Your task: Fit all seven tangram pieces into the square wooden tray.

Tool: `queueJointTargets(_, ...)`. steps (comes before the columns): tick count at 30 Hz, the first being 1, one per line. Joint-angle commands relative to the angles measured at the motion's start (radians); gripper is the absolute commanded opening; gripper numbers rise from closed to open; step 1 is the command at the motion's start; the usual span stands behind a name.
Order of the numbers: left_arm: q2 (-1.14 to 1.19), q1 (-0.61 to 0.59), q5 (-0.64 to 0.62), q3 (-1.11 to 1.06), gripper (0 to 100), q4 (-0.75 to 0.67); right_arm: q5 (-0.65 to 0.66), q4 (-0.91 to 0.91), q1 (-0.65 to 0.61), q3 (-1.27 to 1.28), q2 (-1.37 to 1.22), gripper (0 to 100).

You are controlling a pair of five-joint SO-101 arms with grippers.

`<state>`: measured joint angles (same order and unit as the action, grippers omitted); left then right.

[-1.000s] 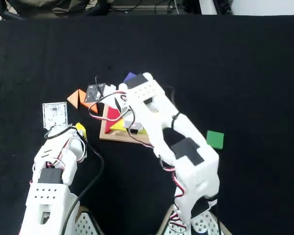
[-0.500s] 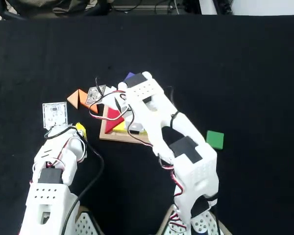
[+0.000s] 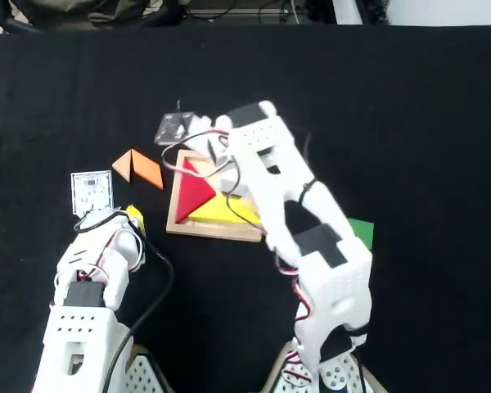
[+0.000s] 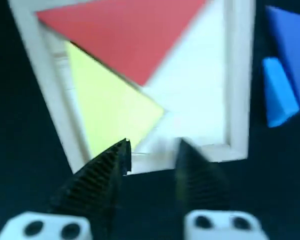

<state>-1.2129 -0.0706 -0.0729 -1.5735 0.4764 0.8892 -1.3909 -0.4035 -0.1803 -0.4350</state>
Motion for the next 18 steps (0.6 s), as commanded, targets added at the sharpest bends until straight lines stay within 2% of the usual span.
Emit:
queueJointTargets(1,-0.006,0.013,0.009,0.005,8,-0.02,-0.003,0.021,0.049,-0.053,-0.025,3.1)
queueJointTargets(7,-0.006,0.013,0.009,0.005,8,-0.02,-0.002,0.02,0.038,-0.054,-0.119,1.1)
queueJointTargets(18,-0.006,0.015,0.009,0.005,8,-0.02,-0.006,-0.017,-0.018,-0.051,-0.122,1.1)
